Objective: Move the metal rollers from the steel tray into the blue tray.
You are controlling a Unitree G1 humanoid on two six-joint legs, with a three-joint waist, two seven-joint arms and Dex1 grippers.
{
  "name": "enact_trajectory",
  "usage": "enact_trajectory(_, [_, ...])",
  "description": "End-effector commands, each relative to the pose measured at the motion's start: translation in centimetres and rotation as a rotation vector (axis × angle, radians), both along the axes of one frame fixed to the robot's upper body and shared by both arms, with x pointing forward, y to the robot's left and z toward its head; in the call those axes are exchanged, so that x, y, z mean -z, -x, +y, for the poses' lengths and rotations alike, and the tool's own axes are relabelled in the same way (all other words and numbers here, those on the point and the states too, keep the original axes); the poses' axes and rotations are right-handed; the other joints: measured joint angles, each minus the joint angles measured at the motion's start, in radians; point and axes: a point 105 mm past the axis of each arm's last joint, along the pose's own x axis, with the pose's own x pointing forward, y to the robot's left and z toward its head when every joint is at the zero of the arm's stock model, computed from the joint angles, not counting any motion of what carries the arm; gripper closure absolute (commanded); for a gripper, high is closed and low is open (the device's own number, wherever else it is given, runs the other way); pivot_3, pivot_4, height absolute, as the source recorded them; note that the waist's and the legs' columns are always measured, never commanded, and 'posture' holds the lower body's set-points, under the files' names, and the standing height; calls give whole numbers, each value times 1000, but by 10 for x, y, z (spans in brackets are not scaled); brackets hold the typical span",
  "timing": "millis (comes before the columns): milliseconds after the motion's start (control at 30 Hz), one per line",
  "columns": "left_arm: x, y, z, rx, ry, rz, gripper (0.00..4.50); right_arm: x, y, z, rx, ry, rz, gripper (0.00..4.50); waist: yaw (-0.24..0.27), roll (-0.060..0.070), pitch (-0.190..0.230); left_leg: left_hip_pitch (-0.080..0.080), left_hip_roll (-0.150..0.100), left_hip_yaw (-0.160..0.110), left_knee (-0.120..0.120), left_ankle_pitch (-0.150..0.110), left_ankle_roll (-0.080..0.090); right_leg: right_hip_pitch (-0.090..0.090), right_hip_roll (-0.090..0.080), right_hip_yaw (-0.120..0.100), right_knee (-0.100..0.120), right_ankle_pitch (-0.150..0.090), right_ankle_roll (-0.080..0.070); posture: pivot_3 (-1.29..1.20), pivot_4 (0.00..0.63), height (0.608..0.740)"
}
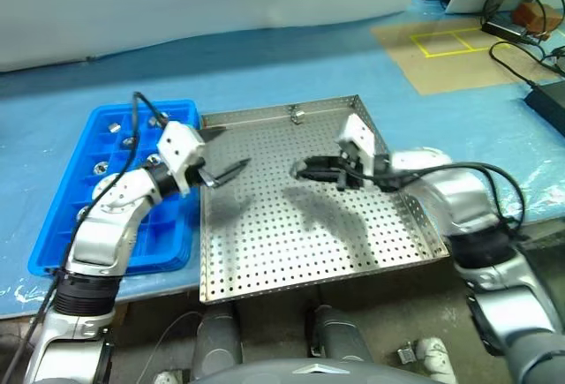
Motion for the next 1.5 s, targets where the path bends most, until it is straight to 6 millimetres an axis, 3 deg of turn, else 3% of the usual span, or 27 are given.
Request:
enact_trajectory(33, [-16, 7, 22, -103, -17, -70, 229, -15, -10, 24, -57, -43, -84, 3864, 13, 0, 0, -3, 0, -1, 0, 0, 0, -3, 0, -1, 1, 1, 2, 213, 150, 740])
enact_trajectory(300, [-23, 58, 80, -380, -46, -82, 229, -42, -1, 118, -277, -193, -88, 3864, 73, -2, 1, -16, 4, -14, 1, 2, -4, -8, 0, -18, 2, -1, -2, 431, 150, 740])
enact_trajectory(467, [-23, 80, 99, -503, -65, -84, 229, -43, 16, 152, -417, -204, -83, 3864, 132, -2, 1, -16, 9, -15, 2, 2, -4, -5, 0, -23, 3, -4, -7, 530, 150, 740])
enact_trajectory(767, [-16, 94, 102, -555, -56, -51, 229, -4, 44, 133, -619, -39, 13, 3864, 230, -2, 1, -14, 12, -17, 1, 2, -5, -4, 0, -22, 2, -5, -6, 537, 150, 740])
enact_trajectory(1167, [-15, 78, 87, -487, -28, -48, 229, 10, 41, 140, -566, -24, 21, 3864, 235, -2, 1, -13, 11, -18, 1, 5, -9, -6, 3, -20, 3, -2, -3, 489, 150, 740])
enact_trajectory(1300, [-15, 74, 84, -461, -23, -47, 229, 7, 38, 136, -549, -31, 48, 2526, 233, -2, 1, -13, 12, -18, 0, 6, -11, -7, 4, -20, 4, -2, -3, 470, 150, 740])
enact_trajectory(1500, [-15, 62, 78, -412, -12, -46, 229, -6, 26, 131, -474, -71, 18, 2526, 230, -2, 1, -13, 12, -18, 1, 6, -11, -7, 4, -20, 5, -2, -2, 415, 150, 740])
